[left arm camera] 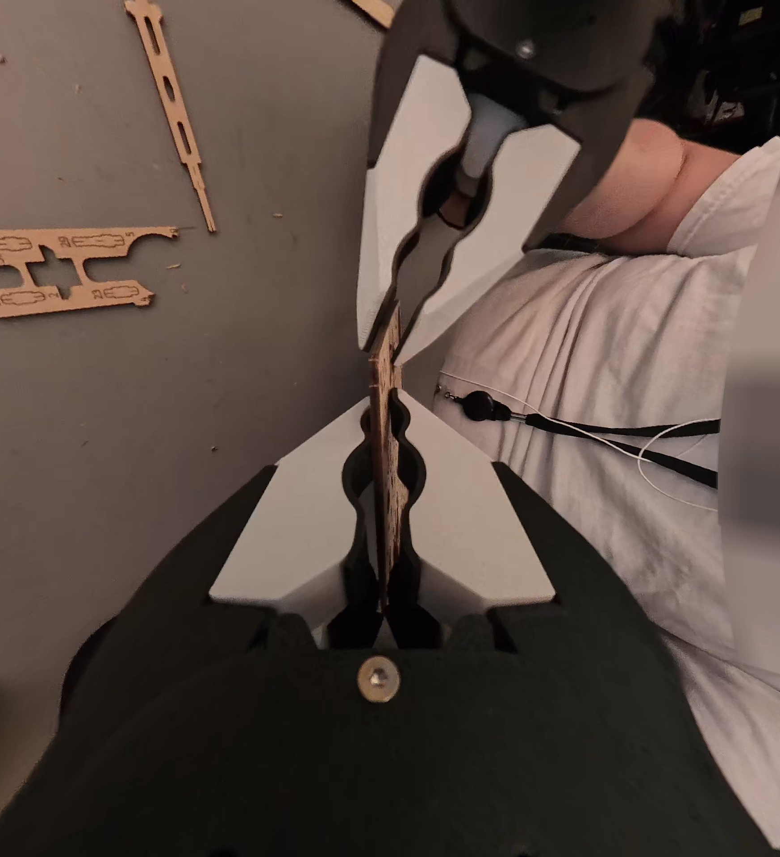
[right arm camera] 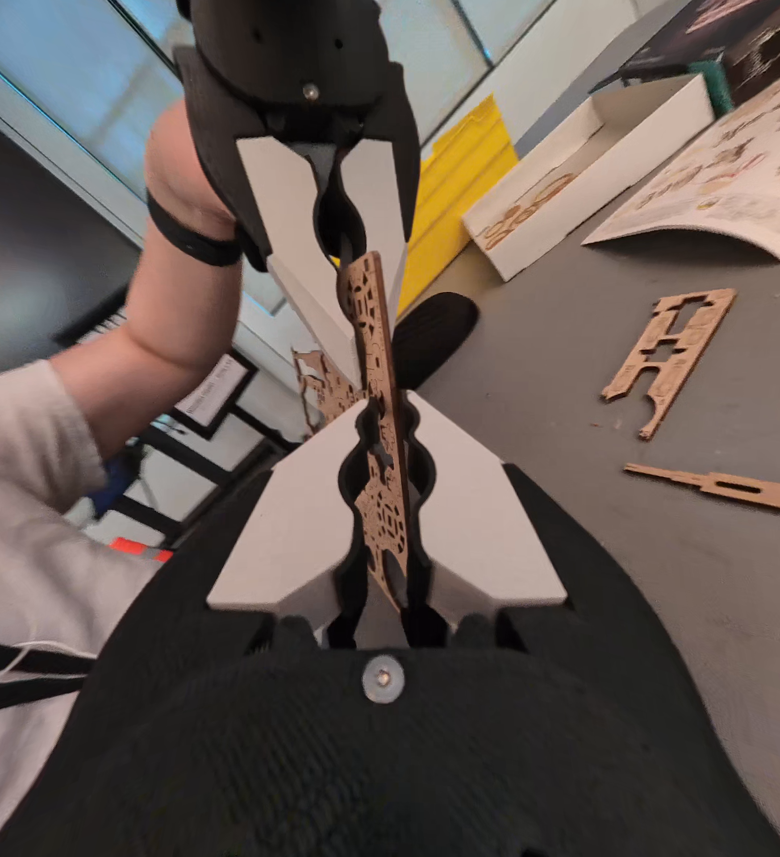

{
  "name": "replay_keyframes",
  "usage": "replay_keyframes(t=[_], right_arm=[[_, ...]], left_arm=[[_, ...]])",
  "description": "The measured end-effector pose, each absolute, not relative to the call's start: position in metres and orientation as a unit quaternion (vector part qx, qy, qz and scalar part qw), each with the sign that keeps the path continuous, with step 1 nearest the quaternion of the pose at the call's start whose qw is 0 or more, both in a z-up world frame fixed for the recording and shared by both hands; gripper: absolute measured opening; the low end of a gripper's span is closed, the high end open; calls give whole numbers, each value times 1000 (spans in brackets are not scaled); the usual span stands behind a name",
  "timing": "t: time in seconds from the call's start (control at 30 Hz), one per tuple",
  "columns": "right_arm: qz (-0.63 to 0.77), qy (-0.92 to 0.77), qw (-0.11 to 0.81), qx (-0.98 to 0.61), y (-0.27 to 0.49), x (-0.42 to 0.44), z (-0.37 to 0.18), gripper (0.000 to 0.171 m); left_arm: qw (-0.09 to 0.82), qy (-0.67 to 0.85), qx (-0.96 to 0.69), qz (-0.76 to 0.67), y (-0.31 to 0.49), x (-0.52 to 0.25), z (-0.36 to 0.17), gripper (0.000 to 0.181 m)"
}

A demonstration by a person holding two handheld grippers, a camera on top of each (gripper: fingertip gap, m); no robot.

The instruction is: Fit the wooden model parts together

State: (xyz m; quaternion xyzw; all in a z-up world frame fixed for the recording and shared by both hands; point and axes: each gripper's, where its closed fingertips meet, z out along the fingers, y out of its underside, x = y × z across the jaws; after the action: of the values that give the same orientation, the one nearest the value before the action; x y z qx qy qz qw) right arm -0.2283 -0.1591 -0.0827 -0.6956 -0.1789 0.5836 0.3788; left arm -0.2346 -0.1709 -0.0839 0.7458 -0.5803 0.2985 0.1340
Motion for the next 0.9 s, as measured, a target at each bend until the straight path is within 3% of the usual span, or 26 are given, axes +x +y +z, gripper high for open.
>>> replay_keyframes(t=[0.9], right_arm=[[715, -233, 228, -618, -193, -237, -77, 2]], left_arm=[[182, -660, 664, 300, -198, -239, -83, 1]])
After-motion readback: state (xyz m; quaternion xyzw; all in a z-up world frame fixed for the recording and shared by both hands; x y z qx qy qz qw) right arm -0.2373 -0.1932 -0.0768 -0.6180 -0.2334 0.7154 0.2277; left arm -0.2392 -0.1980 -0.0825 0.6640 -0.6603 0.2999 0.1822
